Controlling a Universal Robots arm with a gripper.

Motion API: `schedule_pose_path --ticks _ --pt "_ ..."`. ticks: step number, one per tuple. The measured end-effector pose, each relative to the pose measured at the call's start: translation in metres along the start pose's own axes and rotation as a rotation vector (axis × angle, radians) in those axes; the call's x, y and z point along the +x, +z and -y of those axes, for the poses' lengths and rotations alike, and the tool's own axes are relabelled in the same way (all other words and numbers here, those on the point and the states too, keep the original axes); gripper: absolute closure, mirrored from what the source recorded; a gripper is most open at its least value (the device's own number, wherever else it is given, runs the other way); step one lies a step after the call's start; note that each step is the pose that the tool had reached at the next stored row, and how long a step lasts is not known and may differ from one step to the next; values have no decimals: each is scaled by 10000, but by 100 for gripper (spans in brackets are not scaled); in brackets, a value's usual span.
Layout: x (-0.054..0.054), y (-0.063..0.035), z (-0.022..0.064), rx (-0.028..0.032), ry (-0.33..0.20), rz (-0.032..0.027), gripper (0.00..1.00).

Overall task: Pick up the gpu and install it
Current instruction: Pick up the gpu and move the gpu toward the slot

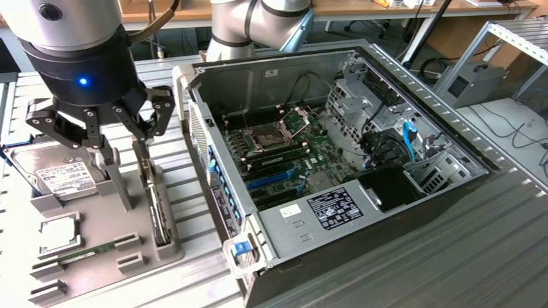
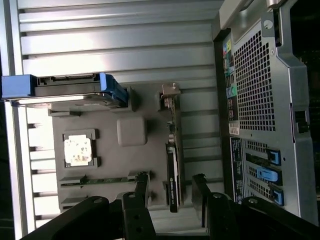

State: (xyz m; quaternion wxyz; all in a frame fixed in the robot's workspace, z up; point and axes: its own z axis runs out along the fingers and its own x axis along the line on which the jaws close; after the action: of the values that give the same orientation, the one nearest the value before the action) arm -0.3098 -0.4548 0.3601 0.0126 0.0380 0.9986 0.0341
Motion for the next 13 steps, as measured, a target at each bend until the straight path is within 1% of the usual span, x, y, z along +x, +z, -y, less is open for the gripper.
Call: schedule_pose_path --ticks 13 --pt "2 85 6 -19 0 -2 52"
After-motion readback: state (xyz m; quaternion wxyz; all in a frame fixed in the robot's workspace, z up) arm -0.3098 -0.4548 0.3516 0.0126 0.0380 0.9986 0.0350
